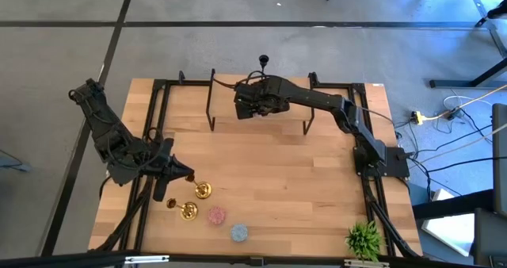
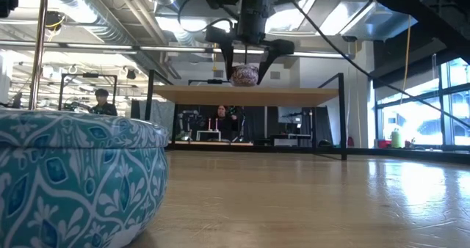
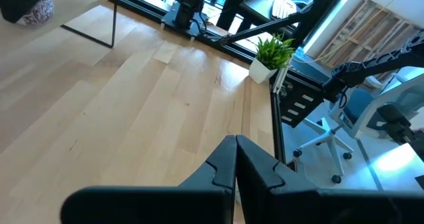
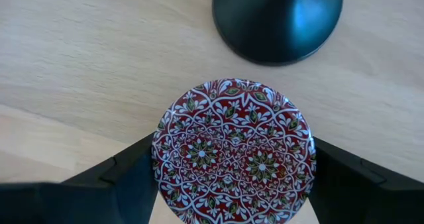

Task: Pick & Place candle stick holders
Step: Put the red candle on the shelf, then put the gold candle holder on the shelf

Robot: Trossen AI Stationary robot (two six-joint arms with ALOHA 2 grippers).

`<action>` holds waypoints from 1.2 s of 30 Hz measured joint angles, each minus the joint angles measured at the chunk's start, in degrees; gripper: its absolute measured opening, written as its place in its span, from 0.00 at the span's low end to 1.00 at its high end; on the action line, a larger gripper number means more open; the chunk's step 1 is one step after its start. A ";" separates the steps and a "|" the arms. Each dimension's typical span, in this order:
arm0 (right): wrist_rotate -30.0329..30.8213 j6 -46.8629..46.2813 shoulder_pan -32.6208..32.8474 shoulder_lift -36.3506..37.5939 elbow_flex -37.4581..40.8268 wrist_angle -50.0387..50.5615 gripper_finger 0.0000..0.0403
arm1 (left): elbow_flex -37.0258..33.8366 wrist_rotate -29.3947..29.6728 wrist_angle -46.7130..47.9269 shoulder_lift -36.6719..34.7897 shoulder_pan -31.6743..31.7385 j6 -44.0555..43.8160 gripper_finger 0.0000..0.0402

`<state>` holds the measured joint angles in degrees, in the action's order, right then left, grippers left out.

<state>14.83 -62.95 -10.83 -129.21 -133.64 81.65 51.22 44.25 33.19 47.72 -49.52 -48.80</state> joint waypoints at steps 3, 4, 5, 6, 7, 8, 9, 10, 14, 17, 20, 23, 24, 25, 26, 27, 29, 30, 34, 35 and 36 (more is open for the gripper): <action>0.04 0.65 0.00 0.00 -0.02 -0.03 0.77 | 0.00 0.02 0.00 0.00 0.00 0.00 0.00; 0.04 0.67 0.00 0.00 -0.02 -0.03 0.78 | 0.00 0.02 0.00 0.00 0.00 0.00 0.01; 0.04 0.66 0.00 0.00 -0.02 -0.04 0.79 | 0.00 0.02 0.00 0.00 0.00 -0.03 0.01; 0.10 0.62 0.00 0.00 -0.02 -0.04 0.81 | 0.00 0.02 0.00 0.00 0.00 -0.04 0.01; 0.16 0.58 0.02 0.00 -0.02 -0.05 0.82 | 0.00 0.02 0.00 0.00 0.00 -0.06 0.00; 0.18 0.58 0.02 0.00 -0.02 -0.04 0.84 | 0.00 0.02 0.00 0.00 0.00 -0.07 0.00; 0.18 0.58 0.02 0.00 -0.02 -0.04 0.86 | 0.00 0.03 0.00 0.00 0.00 -0.07 0.00; 0.18 0.58 0.02 0.00 -0.02 -0.05 0.87 | 0.00 0.02 0.00 0.00 0.00 -0.07 0.00; 0.18 0.55 0.02 0.00 -0.02 -0.16 0.90 | 0.00 0.04 0.00 0.00 0.00 -0.15 0.01; 0.58 0.39 0.03 0.00 -0.04 -0.58 0.91 | 0.00 0.04 0.00 0.00 0.00 -0.17 0.00; 1.69 0.37 0.04 0.00 -0.06 -0.74 0.91 | 0.00 0.06 0.00 0.00 0.00 -0.47 0.01; 1.71 0.17 0.04 0.00 -0.09 -0.72 0.91 | 0.00 0.05 -0.01 0.00 0.00 -0.56 0.00; 1.71 0.15 0.04 0.00 -0.09 -0.70 0.91 | 0.00 0.05 -0.01 0.00 0.00 -0.57 0.00; 1.71 0.15 0.04 0.00 -0.09 -0.70 0.91 | 0.00 0.04 0.00 0.00 0.00 -0.57 0.00; 1.78 0.15 0.04 0.00 -0.09 -0.72 0.91 | 0.00 0.02 -0.01 0.00 0.00 -0.57 0.00; 2.01 0.13 0.04 0.00 -0.09 -0.70 0.91 | 0.00 -0.05 -0.01 0.00 0.00 -0.57 0.00; 2.95 -0.04 0.04 0.00 -0.09 -0.70 0.91 | 0.00 -0.26 0.00 0.00 0.00 -0.57 0.01; 3.20 -0.05 0.04 0.00 -0.09 -0.66 0.91 | 0.00 -0.26 0.00 0.00 0.00 -0.57 0.01; 3.55 -0.05 0.04 0.26 -0.09 -0.64 0.91 | 0.00 -0.29 0.00 0.00 0.00 -0.55 0.00; 3.62 -0.05 0.04 0.52 -0.09 -0.66 0.91 | 0.00 -0.31 0.00 0.00 0.00 -0.55 0.00; 3.95 -0.05 0.04 0.82 -0.09 -0.66 0.91 | 0.00 -0.42 0.00 0.00 0.00 -0.55 0.00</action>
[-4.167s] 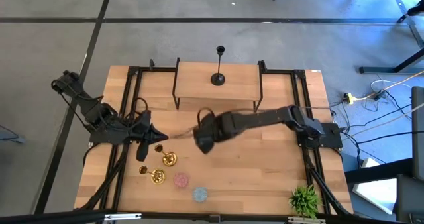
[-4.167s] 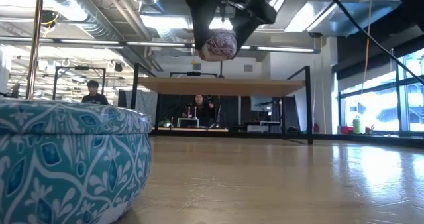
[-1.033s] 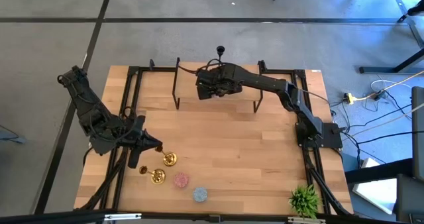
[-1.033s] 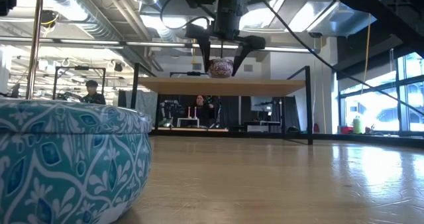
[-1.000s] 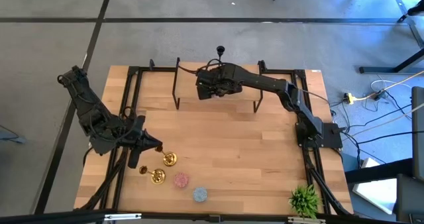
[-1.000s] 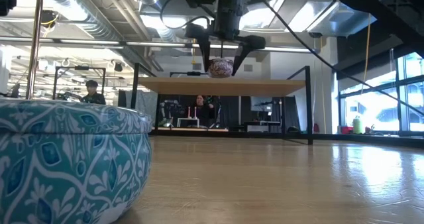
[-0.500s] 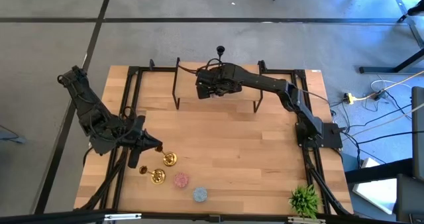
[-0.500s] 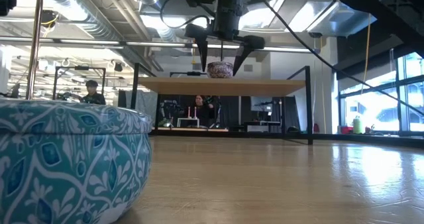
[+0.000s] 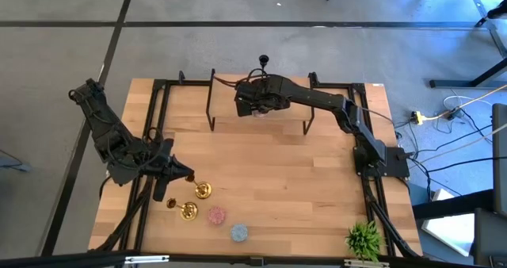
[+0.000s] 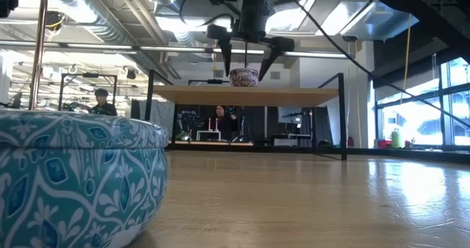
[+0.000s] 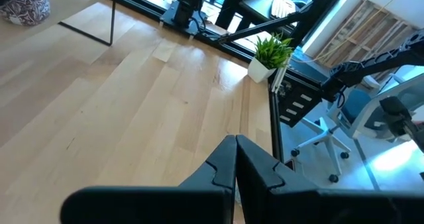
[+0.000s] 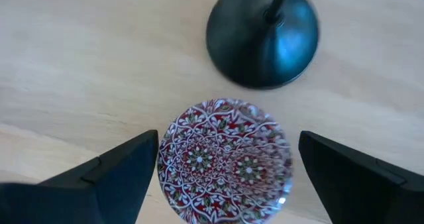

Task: Pick & Place candle stick holders
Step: Put the gold candle holder on the shelf

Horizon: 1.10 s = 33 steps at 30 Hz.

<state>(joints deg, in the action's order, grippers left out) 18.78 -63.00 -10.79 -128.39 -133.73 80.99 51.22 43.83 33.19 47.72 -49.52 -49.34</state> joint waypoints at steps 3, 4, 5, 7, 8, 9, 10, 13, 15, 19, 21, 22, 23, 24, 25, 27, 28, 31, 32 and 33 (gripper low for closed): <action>1.66 0.02 0.00 1.08 0.00 0.02 0.91 | 0.00 -0.34 0.01 0.00 -0.01 0.04 0.01; 2.36 0.07 0.00 1.53 0.00 -0.02 0.91 | 0.00 -0.36 0.02 0.00 0.00 0.06 0.00; 2.96 0.22 0.00 2.08 0.00 0.02 0.91 | 0.00 -0.36 0.03 0.00 0.00 0.07 0.00; 3.74 0.40 -0.01 3.09 -0.11 0.04 0.91 | 0.00 -0.37 0.07 0.00 0.00 0.07 0.00; 3.75 0.64 -0.02 3.59 -0.11 0.29 0.91 | 0.00 -0.39 0.09 0.00 -0.01 0.07 0.00; 3.98 0.96 -0.02 4.05 -0.11 0.14 0.91 | 0.00 -0.39 0.10 0.00 0.00 0.09 0.00; 4.21 1.48 0.03 4.58 -0.15 -0.09 0.91 | 0.00 -0.40 0.11 0.00 0.00 0.11 0.01; 5.58 3.42 0.55 6.31 -0.15 -0.12 0.91 | 0.00 -0.39 0.13 0.00 0.00 0.19 0.00; 6.43 4.96 1.12 7.42 -0.15 -0.13 0.91 | 0.00 -0.42 0.12 0.00 0.00 0.50 0.00; 7.22 8.29 2.74 10.02 -0.15 0.04 0.91 | 0.00 -0.40 0.13 0.00 0.00 0.59 0.01; 8.05 9.40 3.93 11.02 -0.21 -0.08 0.91 | 0.00 -0.32 0.15 0.00 0.00 0.59 0.01; 8.27 9.71 4.57 11.55 -0.22 -0.20 0.91 | 0.00 -0.26 0.20 0.00 0.00 0.76 0.00; 8.25 10.16 5.19 12.05 -0.20 -0.12 0.91 | 0.00 -0.18 0.28 0.00 0.00 1.04 0.00; 8.29 10.55 5.89 12.36 -0.20 -0.21 0.91 | 0.00 -0.07 0.28 0.00 -0.02 1.07 0.00; 8.27 10.57 6.56 12.80 -0.20 -0.42 0.91 | -0.01 0.00 0.34 0.00 -0.02 1.09 0.00; 8.24 10.96 8.09 13.66 -0.20 0.04 0.91 | -0.02 0.11 0.43 0.00 0.00 1.08 0.01; 8.23 11.15 9.02 13.92 -0.20 -0.16 0.91 | -0.02 0.11 0.40 0.00 -0.02 1.08 0.01; 7.58 11.35 12.37 14.81 -0.20 0.88 0.91 | -0.04 0.11 0.40 0.00 -0.01 1.07 0.00; 7.02 11.18 13.64 15.06 -0.20 1.01 0.91 | -0.04 0.09 0.39 0.00 -0.02 1.07 0.00; 6.40 11.15 14.96 15.26 -0.20 1.62 0.91 | -0.04 0.09 0.42 0.00 0.00 1.07 0.00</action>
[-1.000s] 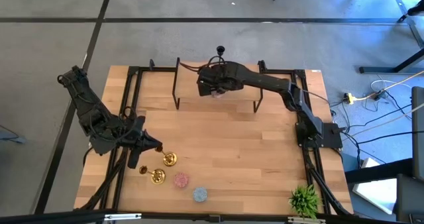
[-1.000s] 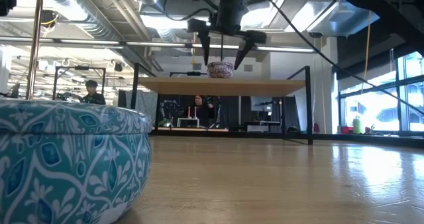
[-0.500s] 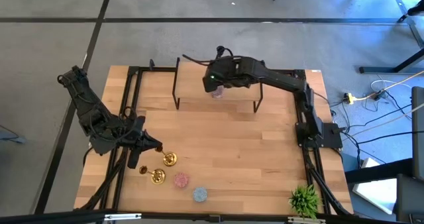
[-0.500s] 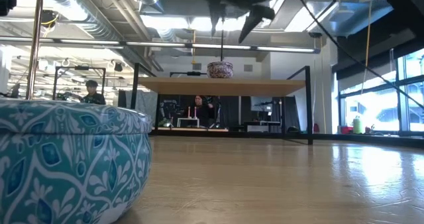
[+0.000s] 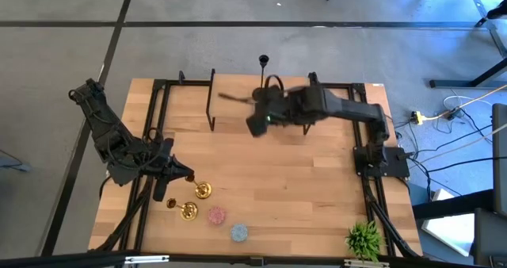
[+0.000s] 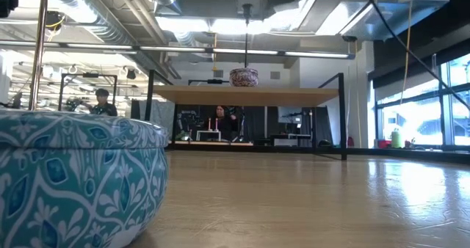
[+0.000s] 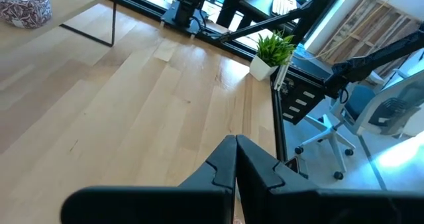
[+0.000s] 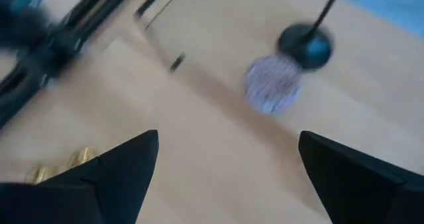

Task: Pick & Place candle stick holders
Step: Put the gold candle holder on the shelf

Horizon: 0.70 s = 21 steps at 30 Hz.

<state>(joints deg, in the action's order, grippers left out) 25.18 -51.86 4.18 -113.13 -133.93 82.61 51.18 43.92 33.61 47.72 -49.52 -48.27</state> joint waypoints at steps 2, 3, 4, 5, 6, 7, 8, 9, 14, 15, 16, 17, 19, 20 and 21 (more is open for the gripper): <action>-2.38 0.19 2.74 0.10 0.00 0.28 0.91 | 0.00 0.06 -0.22 0.00 -0.01 0.01 0.01; -3.92 0.13 4.16 0.10 0.00 0.59 0.91 | 0.00 0.16 -0.46 -0.05 -0.02 0.02 0.01; -5.77 -0.42 5.66 0.10 0.00 1.30 0.91 | 0.00 0.54 -0.62 -0.20 -0.02 0.02 0.01; -7.70 -1.26 7.29 0.10 0.00 1.95 0.91 | 0.00 1.22 -0.70 -0.41 -0.02 0.02 0.01; -9.54 -1.93 8.96 0.10 0.00 2.19 0.91 | 0.00 1.96 -0.87 -0.66 -0.02 0.06 0.00; -11.22 -2.88 10.57 0.10 0.00 2.32 0.91 | 0.00 2.73 -0.94 -0.88 0.00 0.32 0.00; -12.44 -3.92 12.20 0.10 0.00 2.42 0.91 | 0.00 3.19 -0.92 -1.13 0.00 0.52 0.00; -13.29 -5.06 13.91 0.10 0.00 2.38 0.91 | 0.00 3.70 -1.17 -1.39 -0.01 0.99 0.00; -16.18 -11.96 21.87 0.10 0.02 1.78 0.91 | 0.00 6.03 -4.28 -3.04 0.00 4.81 0.00; -16.72 -14.20 23.42 0.10 0.02 1.76 0.91 | 0.00 6.41 -4.66 -3.34 -0.02 5.39 0.00; -17.92 -16.38 24.89 0.07 0.02 1.73 0.91 | 0.00 6.75 -5.10 -3.65 -0.01 5.97 0.00; -19.44 -18.44 26.16 -0.25 0.02 1.57 0.91 | 0.00 7.10 -5.46 -3.92 0.00 6.43 0.00; -21.68 -22.32 28.75 -0.89 0.08 2.30 0.91 | 0.00 7.67 -5.57 -4.35 0.00 6.62 0.01; -22.26 -23.95 29.94 -1.37 0.11 2.92 0.91 | 0.00 7.76 -5.57 -4.51 0.00 6.62 0.01; -22.44 -25.11 31.14 -1.85 0.11 3.16 0.91 | 0.00 7.84 -5.57 -4.55 0.00 6.60 0.01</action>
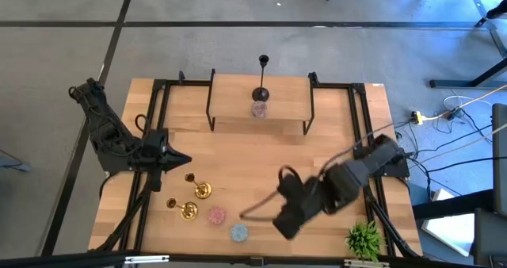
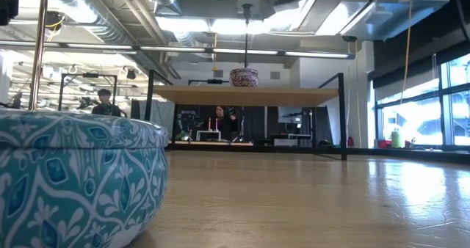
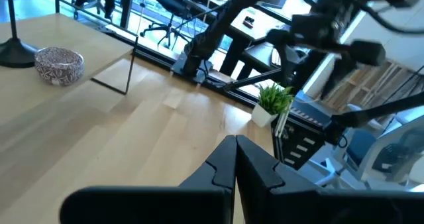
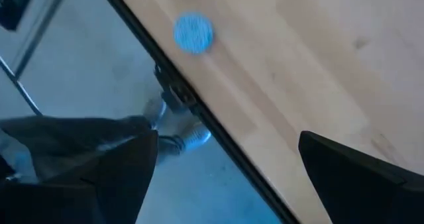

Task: Pick & Place candle stick holders
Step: Put the gold candle holder on the shelf

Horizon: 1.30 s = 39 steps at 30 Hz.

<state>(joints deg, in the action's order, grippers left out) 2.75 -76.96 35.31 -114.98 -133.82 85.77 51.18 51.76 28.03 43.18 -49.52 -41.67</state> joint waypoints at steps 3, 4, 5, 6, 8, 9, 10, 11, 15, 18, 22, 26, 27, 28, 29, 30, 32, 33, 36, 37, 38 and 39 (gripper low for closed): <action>0.03 -1.04 3.41 -1.71 -0.02 1.04 0.91 | 0.00 0.01 0.00 0.02 0.00 -0.26 0.00; 0.47 -0.87 4.29 -2.55 -0.02 1.70 0.91 | 0.00 0.01 -0.02 0.04 0.00 -0.40 0.00; 1.50 -0.59 5.05 -3.47 -0.02 2.50 0.91 | 0.00 0.01 0.00 0.07 0.00 -0.42 0.00; 3.16 -0.51 5.59 -4.52 0.00 2.93 0.91 | 0.00 0.03 0.00 0.13 0.00 -0.53 0.00; 6.90 -0.42 6.05 -6.72 0.00 3.17 0.91 | 0.00 0.15 0.01 0.25 0.00 -0.97 0.01; 8.66 -0.85 6.06 -7.85 0.00 3.19 0.91 | 0.00 0.24 0.00 0.26 0.00 -1.03 0.01; 10.31 -1.58 5.99 -9.07 0.00 2.79 0.91 | 0.00 0.36 0.00 0.26 0.00 -1.05 0.00; 12.05 -2.09 5.78 -10.32 0.00 2.05 0.91 | 0.00 0.65 -0.02 0.24 0.00 -1.05 0.00; 18.50 0.05 4.24 -15.48 0.00 -3.86 0.91 | 0.00 2.06 0.00 0.26 0.00 -1.40 0.01; 21.65 2.68 2.36 -19.33 0.00 -9.26 0.91 | 0.00 2.96 -0.02 0.34 0.00 -2.63 0.01; 21.20 9.65 -1.15 -24.36 0.02 -16.22 0.91 | 0.00 3.07 -0.02 0.44 0.00 -3.44 0.00; 25.28 15.87 -4.87 -26.26 0.02 -22.72 0.90 | 0.00 3.09 -0.02 0.46 0.00 -4.34 0.01; 26.69 16.93 -5.85 -26.48 0.02 -24.54 0.89 | 0.00 3.09 -0.01 0.46 0.00 -4.53 0.01; 27.77 18.41 -6.84 -26.56 0.02 -26.02 0.88 | 0.00 3.09 -0.02 0.46 0.00 -4.71 0.00; 28.84 19.94 -7.99 -26.58 0.02 -27.89 0.87 | 0.00 3.09 -0.02 0.46 0.00 -4.84 0.00; 29.79 21.13 -9.14 -26.58 0.02 -30.27 0.86 | 0.00 3.07 -0.02 0.46 0.00 -5.03 0.00; 30.24 24.33 -11.43 -26.53 0.00 -35.31 0.85 | 0.00 2.76 -0.04 0.45 0.00 -5.51 0.00; 29.46 26.58 -12.49 -26.53 0.00 -38.32 0.84 | 0.00 2.52 -0.04 0.44 -0.01 -5.59 0.01; 25.17 32.64 -15.15 -26.52 -0.01 -46.70 0.82 | 0.00 1.67 -0.04 0.44 -0.28 -5.80 0.01; 23.09 33.94 -15.82 -26.49 -0.02 -48.57 0.82 | 0.00 1.52 -0.04 0.44 -0.45 -5.78 0.00; 21.38 34.79 -16.42 -26.49 -0.02 -49.58 0.81 | 0.00 1.45 -0.03 0.46 -0.65 -5.80 0.00; 20.05 35.69 -16.95 -26.49 -0.02 -50.30 0.81 | 0.00 1.38 -0.04 0.46 -0.82 -5.86 0.00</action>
<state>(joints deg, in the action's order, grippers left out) 22.79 -41.28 18.37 -141.47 -133.84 35.48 51.18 53.14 27.99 43.64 -50.34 -47.53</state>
